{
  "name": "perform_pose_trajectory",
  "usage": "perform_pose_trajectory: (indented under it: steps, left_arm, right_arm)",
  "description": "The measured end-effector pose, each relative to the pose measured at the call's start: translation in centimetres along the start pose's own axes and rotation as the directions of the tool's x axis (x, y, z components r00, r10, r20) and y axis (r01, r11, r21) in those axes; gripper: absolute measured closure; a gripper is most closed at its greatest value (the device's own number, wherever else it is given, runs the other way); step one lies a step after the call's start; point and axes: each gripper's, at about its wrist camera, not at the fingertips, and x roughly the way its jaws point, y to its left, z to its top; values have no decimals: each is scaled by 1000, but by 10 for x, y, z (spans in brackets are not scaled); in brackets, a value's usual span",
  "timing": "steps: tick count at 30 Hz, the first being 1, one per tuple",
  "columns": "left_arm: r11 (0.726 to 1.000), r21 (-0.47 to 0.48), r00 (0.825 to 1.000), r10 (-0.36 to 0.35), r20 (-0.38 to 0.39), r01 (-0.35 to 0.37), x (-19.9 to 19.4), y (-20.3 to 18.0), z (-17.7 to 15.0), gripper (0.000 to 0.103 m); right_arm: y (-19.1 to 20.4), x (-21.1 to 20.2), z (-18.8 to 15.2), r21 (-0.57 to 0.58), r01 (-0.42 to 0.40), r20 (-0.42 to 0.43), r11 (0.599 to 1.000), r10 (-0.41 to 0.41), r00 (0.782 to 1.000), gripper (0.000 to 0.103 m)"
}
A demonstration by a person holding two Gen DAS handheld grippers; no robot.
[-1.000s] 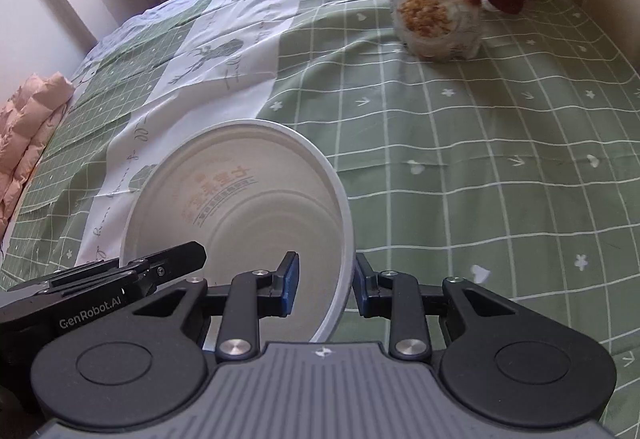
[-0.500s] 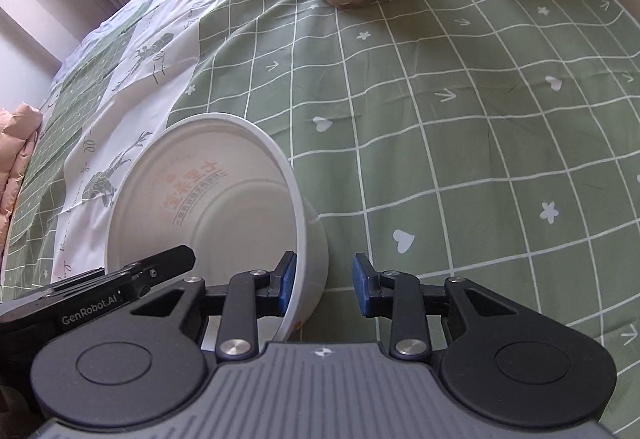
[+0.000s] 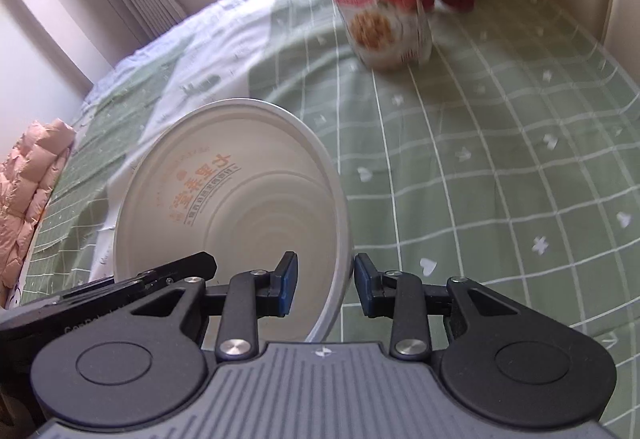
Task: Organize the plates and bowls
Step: 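Grasp the white plastic bowl with orange sticker with both grippers, lift, then lower the white bowl into the blue bowl stack with both grippers, open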
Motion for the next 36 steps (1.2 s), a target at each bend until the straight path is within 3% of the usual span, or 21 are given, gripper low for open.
perform_pose_trajectory:
  steps: [5, 13, 25, 36]
  left_arm:
    - [999, 39, 1000, -15, 27, 14, -47, -25, -9, 79]
    - [998, 41, 995, -47, -87, 51, -74, -42, -51, 79]
    - [999, -9, 975, -46, -217, 46, -55, -37, -100, 78]
    - [999, -12, 990, -32, -137, 31, -74, -40, -91, 78]
  right_arm:
    - [6, -51, -15, -25, -24, 52, 999, 26, 998, 71]
    - [-2, -102, -61, -45, -48, 65, 998, 51, 997, 71]
    - [-21, -91, -109, -26, -29, -33, 999, 28, 999, 71]
    - [-29, -96, -112, -15, -18, 8, 1000, 18, 1000, 71]
